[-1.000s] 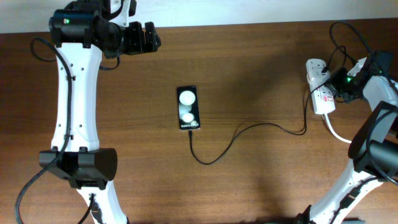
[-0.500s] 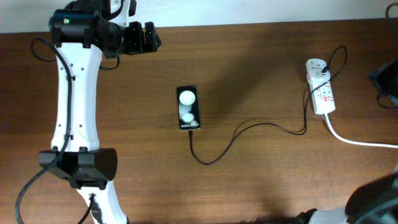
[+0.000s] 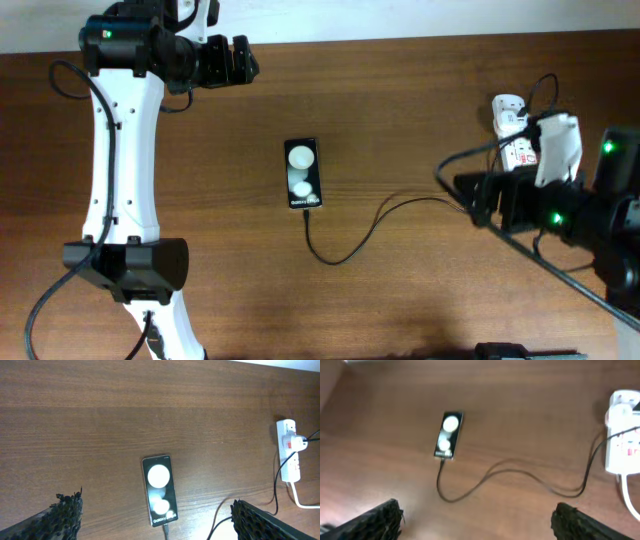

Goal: Plug charger to phone and switch on socket

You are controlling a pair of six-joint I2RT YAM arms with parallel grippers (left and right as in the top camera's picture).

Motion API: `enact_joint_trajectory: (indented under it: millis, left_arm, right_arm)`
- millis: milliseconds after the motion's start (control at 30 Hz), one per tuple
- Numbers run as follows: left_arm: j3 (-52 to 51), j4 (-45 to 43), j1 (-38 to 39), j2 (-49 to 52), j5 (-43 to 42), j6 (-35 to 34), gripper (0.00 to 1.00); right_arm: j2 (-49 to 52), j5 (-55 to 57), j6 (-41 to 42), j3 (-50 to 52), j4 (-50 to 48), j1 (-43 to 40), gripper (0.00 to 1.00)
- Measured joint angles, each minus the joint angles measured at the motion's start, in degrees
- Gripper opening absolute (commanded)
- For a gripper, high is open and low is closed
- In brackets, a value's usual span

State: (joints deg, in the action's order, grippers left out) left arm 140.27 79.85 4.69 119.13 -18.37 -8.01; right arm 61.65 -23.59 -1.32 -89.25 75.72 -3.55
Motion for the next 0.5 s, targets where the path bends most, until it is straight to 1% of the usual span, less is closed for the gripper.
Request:
enact_joint_trajectory:
  millis: [133,233,333,400,433,500]
  left_arm:
    - [0.00,-0.07,0.00,0.00,0.02,0.00,0.99]
    - [0.00,-0.07,0.00,0.00,0.00,0.00,0.99]
    - [0.00,-0.07,0.00,0.00,0.02,0.00,0.99]
    - [0.00,-0.07,0.00,0.00,0.02,0.00,0.99]
    - [0.00,-0.07,0.00,0.00,0.00,0.00,0.99]
    - [0.00,-0.11,0.00,0.00,0.02,0.00,0.99]
  right_arm:
    - [0.90,0.70,-0.72,0.00,0.98,0.07,0.99]
    - [1.20,4.66,-1.33,0.11,5.84,0.07,0.99]
    - [1.20,6.29,-3.56,0.17,5.51,0.07,0.99]
    - [1.05,6.82,-6.10,1.01,2.08,0.09,0.99]
    - [-0.46,7.06,-7.23,4.09,-4.90,0.09,0.99]
    - [-5.44,7.34,-8.33,11.37,-14.34,0.13,0.99]
